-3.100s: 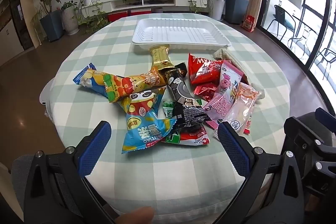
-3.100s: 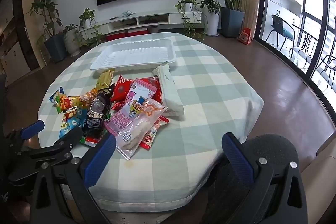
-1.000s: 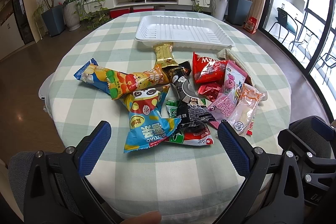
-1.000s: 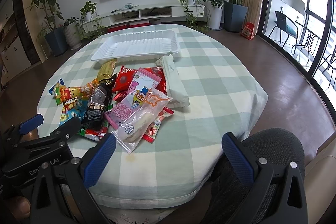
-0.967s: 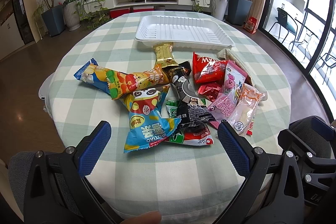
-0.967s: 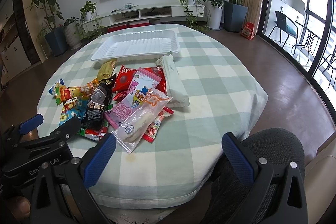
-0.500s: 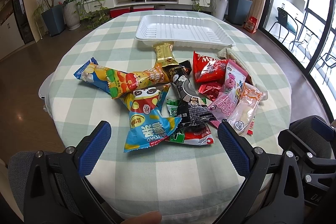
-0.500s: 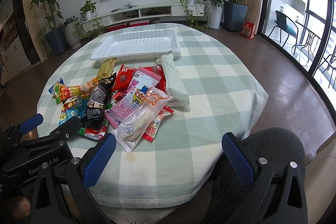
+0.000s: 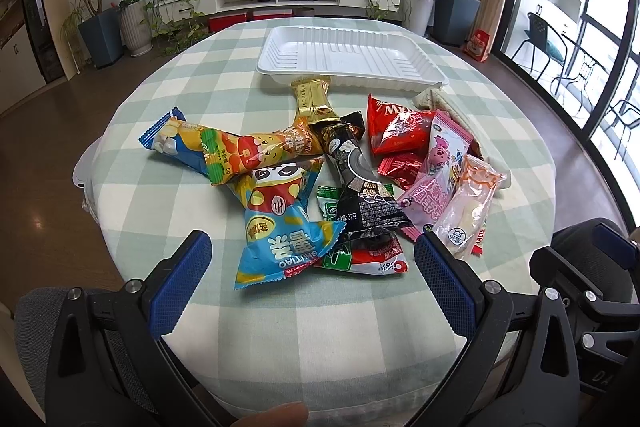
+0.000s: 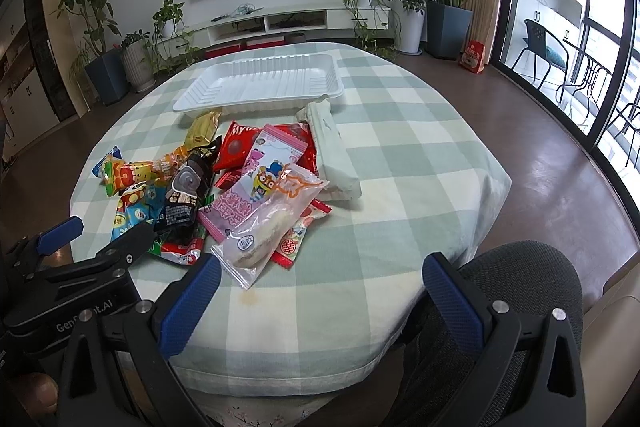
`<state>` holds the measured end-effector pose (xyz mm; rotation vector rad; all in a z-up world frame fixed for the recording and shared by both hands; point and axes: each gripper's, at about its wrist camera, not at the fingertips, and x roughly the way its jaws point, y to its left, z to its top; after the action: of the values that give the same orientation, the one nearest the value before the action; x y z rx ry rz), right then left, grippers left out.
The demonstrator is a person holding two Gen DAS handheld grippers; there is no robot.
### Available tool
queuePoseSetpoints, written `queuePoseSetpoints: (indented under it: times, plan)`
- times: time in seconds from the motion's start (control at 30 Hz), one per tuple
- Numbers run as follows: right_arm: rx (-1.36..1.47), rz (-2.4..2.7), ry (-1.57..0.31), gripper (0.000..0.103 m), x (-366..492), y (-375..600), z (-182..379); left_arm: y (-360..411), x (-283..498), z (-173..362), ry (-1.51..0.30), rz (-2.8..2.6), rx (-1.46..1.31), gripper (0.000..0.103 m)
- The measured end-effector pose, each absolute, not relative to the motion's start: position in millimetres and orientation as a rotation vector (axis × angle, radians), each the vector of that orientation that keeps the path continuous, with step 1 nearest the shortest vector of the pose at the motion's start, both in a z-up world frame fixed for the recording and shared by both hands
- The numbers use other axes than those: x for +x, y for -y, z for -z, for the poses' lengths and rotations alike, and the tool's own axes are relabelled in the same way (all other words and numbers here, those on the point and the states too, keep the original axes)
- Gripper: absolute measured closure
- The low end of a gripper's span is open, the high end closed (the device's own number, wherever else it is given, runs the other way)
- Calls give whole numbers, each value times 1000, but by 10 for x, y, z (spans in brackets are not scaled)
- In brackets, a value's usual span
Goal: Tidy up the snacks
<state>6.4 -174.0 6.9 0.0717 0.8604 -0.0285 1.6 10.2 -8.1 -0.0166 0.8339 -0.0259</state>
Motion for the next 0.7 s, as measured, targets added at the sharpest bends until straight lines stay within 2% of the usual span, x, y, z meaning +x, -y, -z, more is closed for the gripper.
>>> queuePoseSetpoints:
  times: [0.2,0.4,0.57,0.7]
  plan:
    - [70,30,-863,0,67,1729,-58,-96,28,160,-842,45,-16,0]
    - [84,1,-839,0,65,1804,-40,-464,96,163,-848,180,-139,0]
    - [134,-33,-801,0,187,2033,-145,-824,298,137,-968,192,46,0]
    - [162,-78,-823,3,340,2119,-146,-1104,525,-188,-837,203,317,0]
